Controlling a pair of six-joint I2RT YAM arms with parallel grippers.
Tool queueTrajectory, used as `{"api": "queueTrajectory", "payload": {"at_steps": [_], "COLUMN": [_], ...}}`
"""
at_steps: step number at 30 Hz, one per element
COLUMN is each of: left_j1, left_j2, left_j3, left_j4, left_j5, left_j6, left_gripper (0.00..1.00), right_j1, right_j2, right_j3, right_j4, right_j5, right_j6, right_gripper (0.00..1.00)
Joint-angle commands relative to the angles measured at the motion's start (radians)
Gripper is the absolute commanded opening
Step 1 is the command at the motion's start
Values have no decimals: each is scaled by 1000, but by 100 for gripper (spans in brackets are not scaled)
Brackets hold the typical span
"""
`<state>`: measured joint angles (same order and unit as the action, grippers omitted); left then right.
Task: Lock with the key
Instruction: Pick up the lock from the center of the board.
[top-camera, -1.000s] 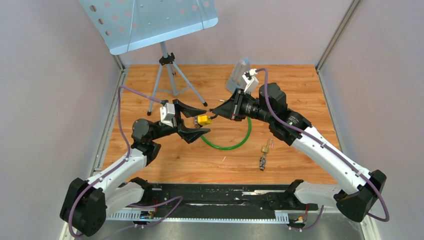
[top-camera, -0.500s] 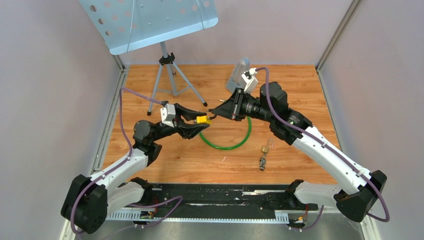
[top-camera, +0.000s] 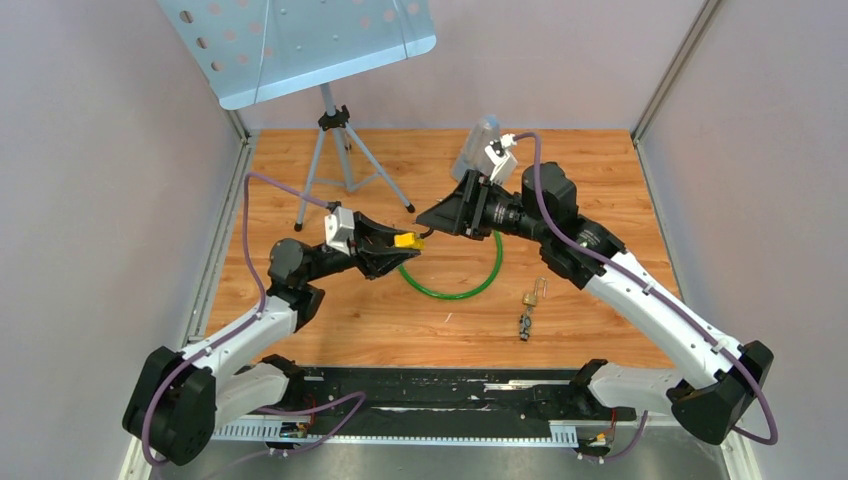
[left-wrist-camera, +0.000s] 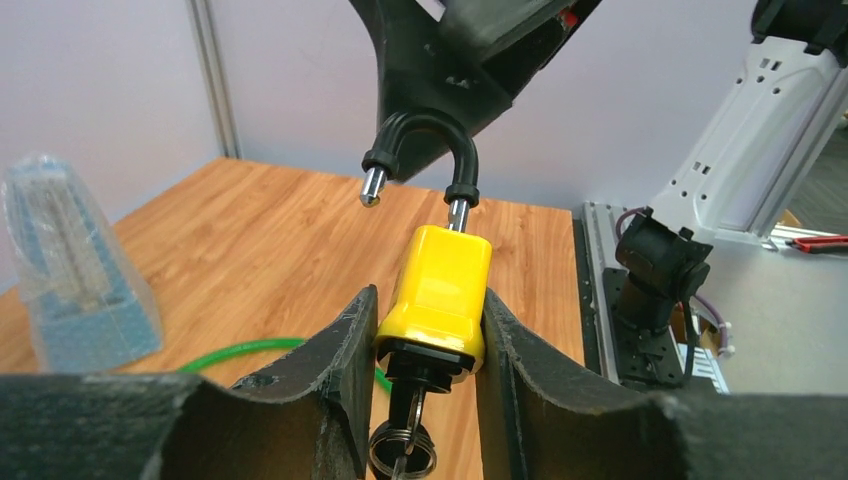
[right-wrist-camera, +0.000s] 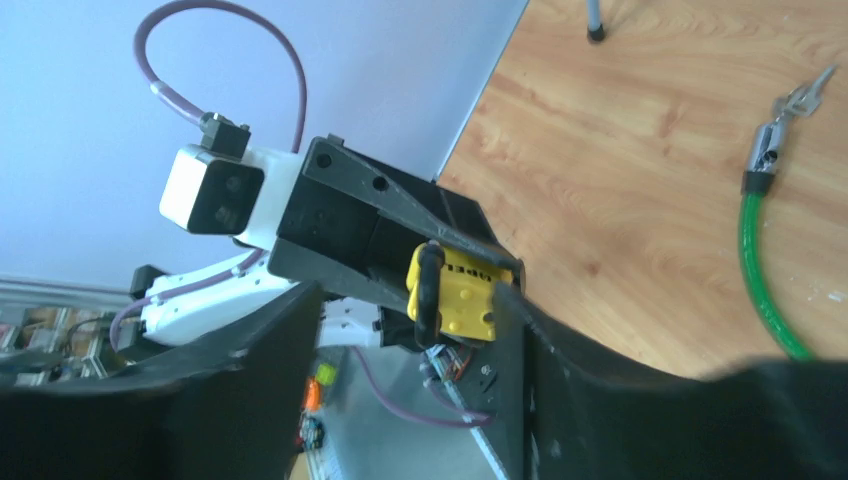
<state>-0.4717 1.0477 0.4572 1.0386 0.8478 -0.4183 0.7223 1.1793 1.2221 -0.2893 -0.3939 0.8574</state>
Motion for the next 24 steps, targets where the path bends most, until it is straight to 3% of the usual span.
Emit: {"api": "queueTrajectory", "payload": {"at_steps": [1, 2, 4, 8, 12, 18, 21, 24], "left_j1": [-4, -3, -3, -4, -3, -4, -3, -4], "left_j2": [-46, -54, -74, -99, -98, -92, -91, -93], "left_j3": [91, 113, 190, 333, 393, 472, 503, 525], "left_j4": [-129, -272, -513, -909, -1042, -1237, -1302, -1333], "left_j5": [-67, -77, -120, -202, -114, -37, 34, 101], "left_j6": [-12, -11, -17, -45, -96, -39, 27, 64], "left_gripper": [0, 0, 0, 0, 0, 0, 0, 0], "right_j1": [-18, -20, -33, -43, -41, -41, -42, -42], "right_j2": [-24, -36, -66, -130, -171, -194, -162, -117], "right_j3": [-20, -30, -48, -119, -187, -280, -277, -214], "right_j4": [68, 68, 73, 213, 345, 538, 525, 405], "right_j5": [47, 86, 153, 74, -197, -369, -479, -583], "right_j6": [-53, -99, -191, -450, -685, -906, -1013, -1099], "right_gripper": [83, 92, 99, 95, 91, 90, 87, 74]}}
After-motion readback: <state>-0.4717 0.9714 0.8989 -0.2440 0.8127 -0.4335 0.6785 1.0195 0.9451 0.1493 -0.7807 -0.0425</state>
